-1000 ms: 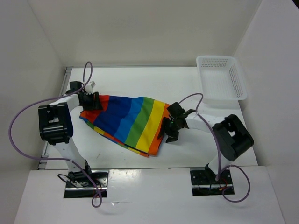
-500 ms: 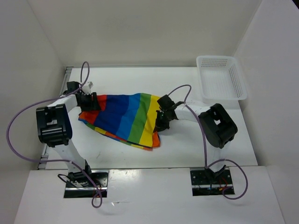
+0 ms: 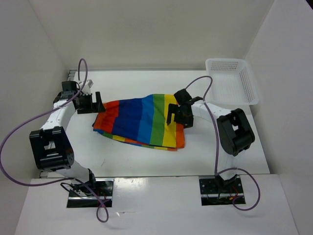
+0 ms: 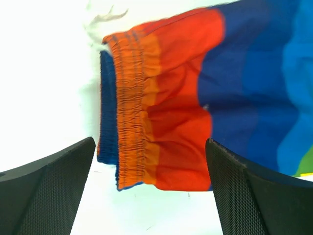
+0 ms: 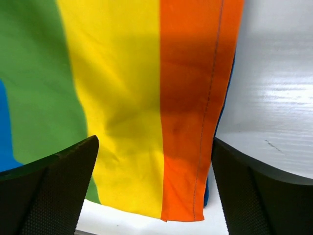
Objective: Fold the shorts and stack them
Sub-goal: Fold the shorts
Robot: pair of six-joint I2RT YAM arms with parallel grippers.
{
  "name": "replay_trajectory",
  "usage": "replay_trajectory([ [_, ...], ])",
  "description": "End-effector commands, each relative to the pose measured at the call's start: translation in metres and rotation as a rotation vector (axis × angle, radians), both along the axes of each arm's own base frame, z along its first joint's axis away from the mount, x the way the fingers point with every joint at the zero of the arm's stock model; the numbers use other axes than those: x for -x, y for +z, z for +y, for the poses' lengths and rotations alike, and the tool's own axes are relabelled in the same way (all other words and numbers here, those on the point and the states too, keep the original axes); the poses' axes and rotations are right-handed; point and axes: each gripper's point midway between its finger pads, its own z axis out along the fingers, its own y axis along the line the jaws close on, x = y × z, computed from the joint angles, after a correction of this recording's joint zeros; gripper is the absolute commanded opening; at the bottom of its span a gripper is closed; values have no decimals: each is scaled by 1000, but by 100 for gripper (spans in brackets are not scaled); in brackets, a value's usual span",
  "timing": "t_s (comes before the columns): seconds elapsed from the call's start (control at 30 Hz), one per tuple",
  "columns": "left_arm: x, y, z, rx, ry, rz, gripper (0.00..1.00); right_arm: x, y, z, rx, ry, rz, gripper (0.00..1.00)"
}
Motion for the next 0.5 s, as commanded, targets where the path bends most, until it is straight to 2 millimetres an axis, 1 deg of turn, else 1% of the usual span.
replay_trajectory([
  [0.0,5,-28,7,-23,25,81,100,-19,37,-5,45,14,-95,100],
  [0.03,3,-36,8,-23,25,82,100,-23,43,-5,44,10,-115,100],
  [0.07,1,-39,10,-31,30,80,100,-24,55,-4,34,9,-135,100],
  [0.1,-1,-42,13,-43,37,81,100,-23,59,-11,44,-5,-138,100],
  [0.13,1,-53,15,-50,45,107,100,-29,68,-14,38,-12,-163,100],
  [0.17,-1,-58,18,-60,51,112,100,-31,81,-17,27,-22,-186,100],
  [0.2,0,-67,19,-62,55,139,100,-30,86,-22,26,-32,-190,100],
  [0.27,-3,-69,20,-64,56,130,99,-35,99,-31,16,-61,-218,100],
  [0.3,-6,-73,20,-64,56,130,99,-35,110,-34,-3,-68,-241,100],
  [0.33,-4,-81,20,-61,55,143,97,-37,115,-40,-11,-77,-252,100],
  [0.37,-4,-84,20,-60,55,152,97,-39,120,-45,-14,-89,-265,100],
  [0.4,-1,-94,19,-56,54,172,92,-38,129,-46,-34,-93,-281,100],
  [0.43,0,-100,22,-68,62,189,89,-38,134,-48,-48,-98,-289,100],
  [0.47,5,-106,24,-76,69,217,85,-37,133,-54,-53,-111,-285,100],
])
